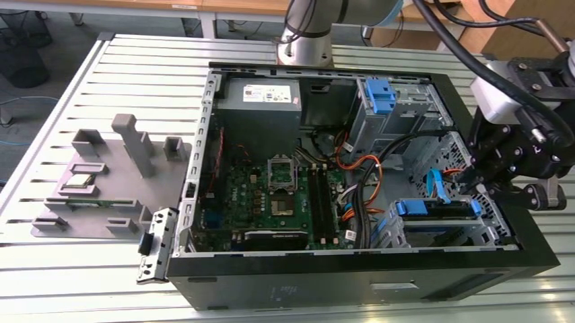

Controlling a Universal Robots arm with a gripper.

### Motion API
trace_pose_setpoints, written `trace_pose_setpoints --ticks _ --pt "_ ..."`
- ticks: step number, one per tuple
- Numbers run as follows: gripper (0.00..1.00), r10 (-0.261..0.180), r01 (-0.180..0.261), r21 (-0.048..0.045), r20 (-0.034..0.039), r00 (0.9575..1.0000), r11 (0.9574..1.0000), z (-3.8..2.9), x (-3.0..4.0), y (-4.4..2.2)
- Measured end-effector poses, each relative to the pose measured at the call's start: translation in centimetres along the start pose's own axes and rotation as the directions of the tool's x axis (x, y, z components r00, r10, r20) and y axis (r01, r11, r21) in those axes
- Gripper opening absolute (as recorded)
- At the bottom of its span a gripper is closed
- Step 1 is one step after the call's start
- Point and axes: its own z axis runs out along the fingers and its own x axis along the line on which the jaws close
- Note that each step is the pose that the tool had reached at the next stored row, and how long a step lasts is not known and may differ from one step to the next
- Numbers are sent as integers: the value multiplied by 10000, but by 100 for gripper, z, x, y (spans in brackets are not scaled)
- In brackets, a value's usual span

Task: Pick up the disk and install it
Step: 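Insert the second disk wire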

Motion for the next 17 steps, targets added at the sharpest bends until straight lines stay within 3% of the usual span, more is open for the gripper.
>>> trace_pose_setpoints --ticks 10,17 --pt "23 2 -2 0 0 10000 10000 10 -34 -69" --pt "23 2 -2 0 1 10000 10000 45 -166 -123"
